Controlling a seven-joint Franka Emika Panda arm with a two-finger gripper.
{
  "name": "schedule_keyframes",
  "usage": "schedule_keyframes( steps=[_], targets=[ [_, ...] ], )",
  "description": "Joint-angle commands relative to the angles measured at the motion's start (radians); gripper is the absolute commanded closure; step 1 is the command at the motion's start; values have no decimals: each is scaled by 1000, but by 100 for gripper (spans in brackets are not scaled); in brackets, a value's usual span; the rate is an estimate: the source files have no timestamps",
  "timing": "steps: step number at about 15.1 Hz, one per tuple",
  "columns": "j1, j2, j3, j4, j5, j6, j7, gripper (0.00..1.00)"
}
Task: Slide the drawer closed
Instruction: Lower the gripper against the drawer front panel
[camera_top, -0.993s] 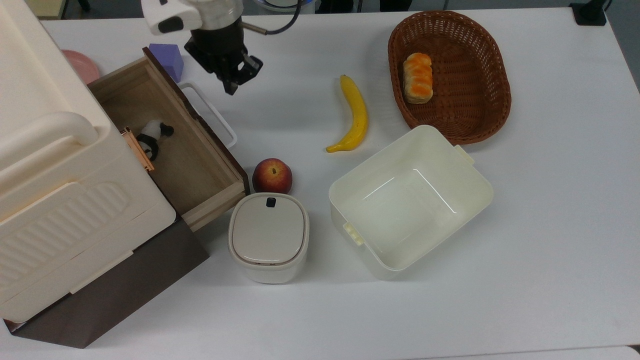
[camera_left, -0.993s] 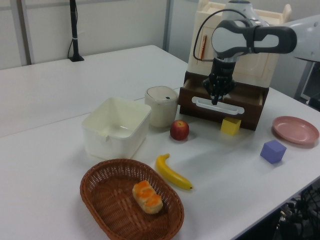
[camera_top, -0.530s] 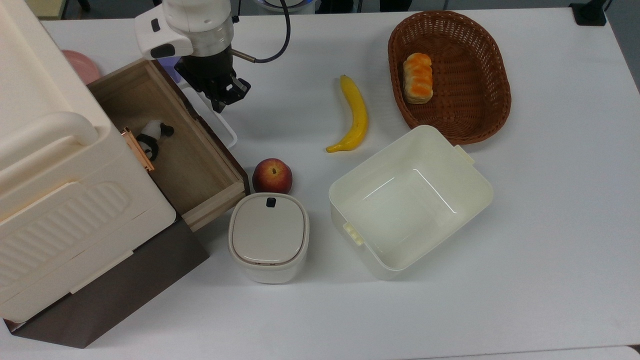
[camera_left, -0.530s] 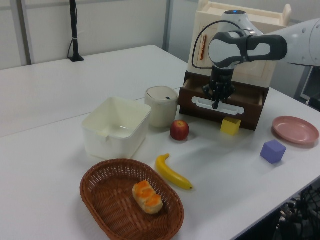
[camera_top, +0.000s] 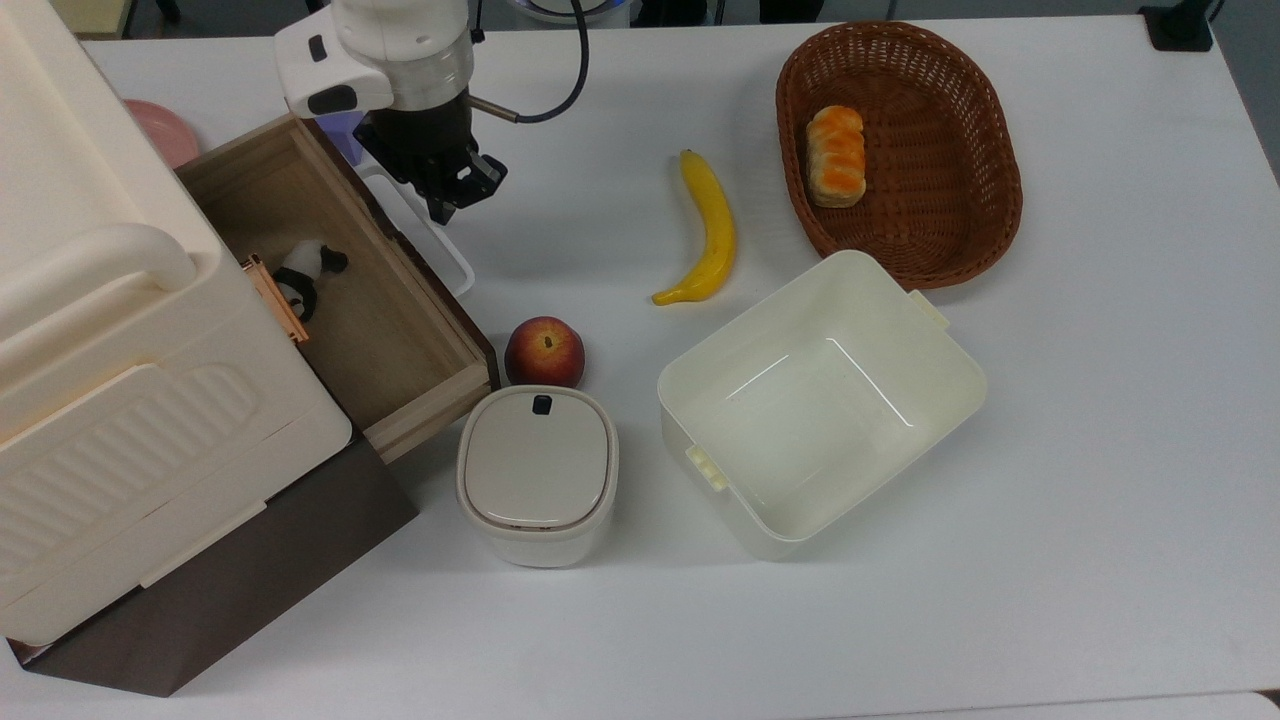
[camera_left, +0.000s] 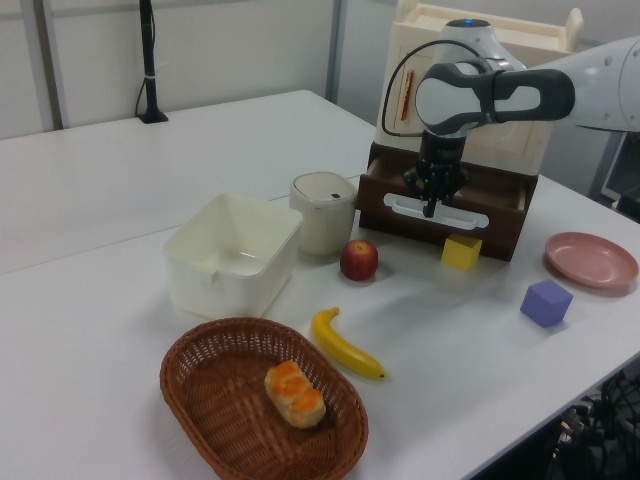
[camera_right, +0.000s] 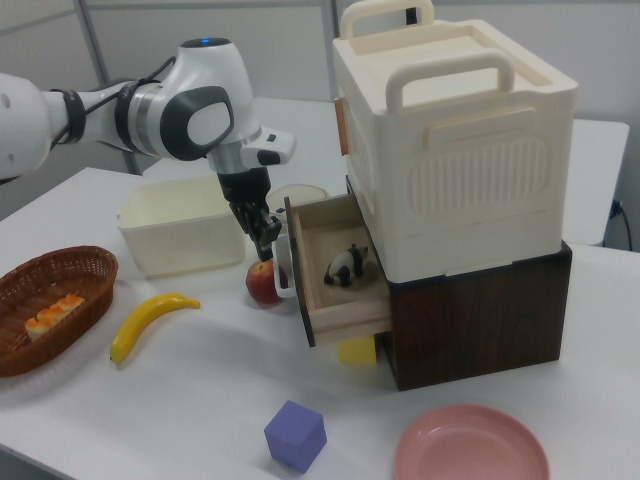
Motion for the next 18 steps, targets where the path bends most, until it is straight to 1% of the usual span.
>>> schedule_keyframes(
  steps=[1,5,11,18],
  targets=[
    [26,-32,4,-20,-15,13,36,99],
    [43,-15,4,-26,-17,20,36,99],
    [31,10,4,-26,-35,26,28,99],
    [-26,14,-12,-25,-35,74,2,99]
  ],
)
